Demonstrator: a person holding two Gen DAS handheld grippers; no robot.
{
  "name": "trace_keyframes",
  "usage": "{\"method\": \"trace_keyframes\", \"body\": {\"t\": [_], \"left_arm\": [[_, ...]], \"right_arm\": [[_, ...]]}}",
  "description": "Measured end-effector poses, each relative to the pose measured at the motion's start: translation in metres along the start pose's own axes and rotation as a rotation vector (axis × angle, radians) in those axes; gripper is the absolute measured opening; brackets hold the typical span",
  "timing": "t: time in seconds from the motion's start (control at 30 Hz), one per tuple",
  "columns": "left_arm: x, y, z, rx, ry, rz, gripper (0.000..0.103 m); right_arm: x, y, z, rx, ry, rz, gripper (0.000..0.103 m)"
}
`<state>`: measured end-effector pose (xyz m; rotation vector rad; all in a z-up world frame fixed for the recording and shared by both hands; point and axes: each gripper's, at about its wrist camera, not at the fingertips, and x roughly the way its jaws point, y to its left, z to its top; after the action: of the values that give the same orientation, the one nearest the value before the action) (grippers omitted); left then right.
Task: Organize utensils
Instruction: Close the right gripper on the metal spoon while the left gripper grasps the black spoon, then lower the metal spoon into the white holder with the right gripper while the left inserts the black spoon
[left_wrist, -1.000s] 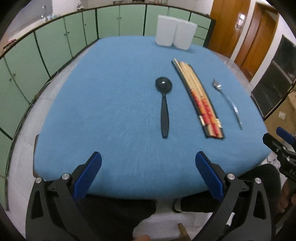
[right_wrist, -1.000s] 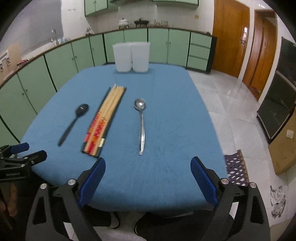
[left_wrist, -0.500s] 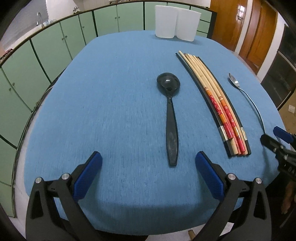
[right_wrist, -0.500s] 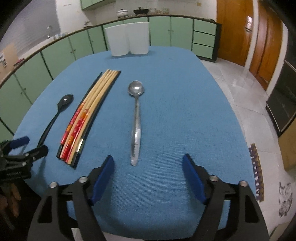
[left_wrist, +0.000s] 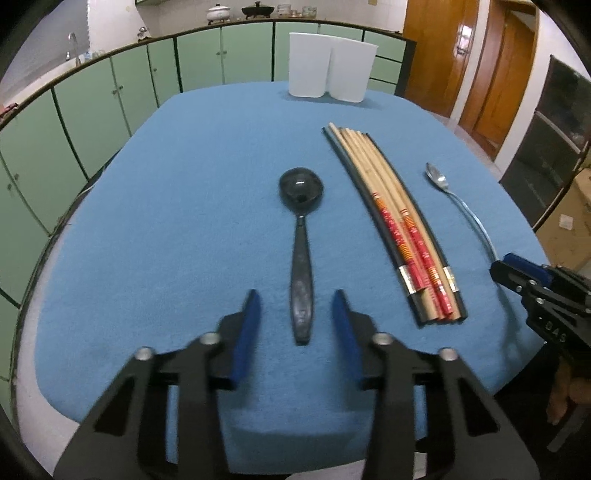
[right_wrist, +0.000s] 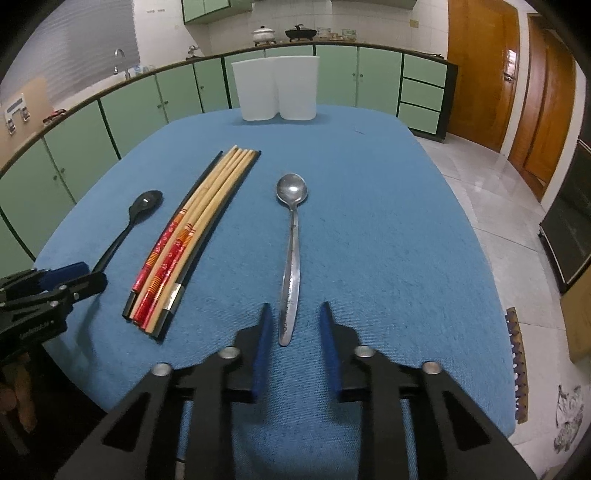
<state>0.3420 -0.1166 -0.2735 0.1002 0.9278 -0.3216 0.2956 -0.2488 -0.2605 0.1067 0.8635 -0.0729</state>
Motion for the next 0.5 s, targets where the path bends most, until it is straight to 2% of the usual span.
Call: {"method": "trace_keyframes", "body": {"t": [0.07,0.13,0.3,0.5], "left_arm": [[0.001,0.0,0.001,-0.002,0.003,-0.015,0.019],[0.001,0.0,0.003,-0.007,0.014,-0.036,0.012],[-0.001,0.001,0.008,-0.012,0.043,-0.05,0.012],[-0.011,0.003,0.016,-0.026,0.029,-0.056,0.012]], "right_arm": [[0.0,0.0,0.001,0.004,0.008,0.015,0.009],[0.0,0.001,0.002,0.005,0.013,0.016,0.009],[-0.005,0.0,0.006,0.018,0.017,0.027,0.009],[-0.023,0.003,0.019,0.007,-0.018,0.028,0.009]]}}
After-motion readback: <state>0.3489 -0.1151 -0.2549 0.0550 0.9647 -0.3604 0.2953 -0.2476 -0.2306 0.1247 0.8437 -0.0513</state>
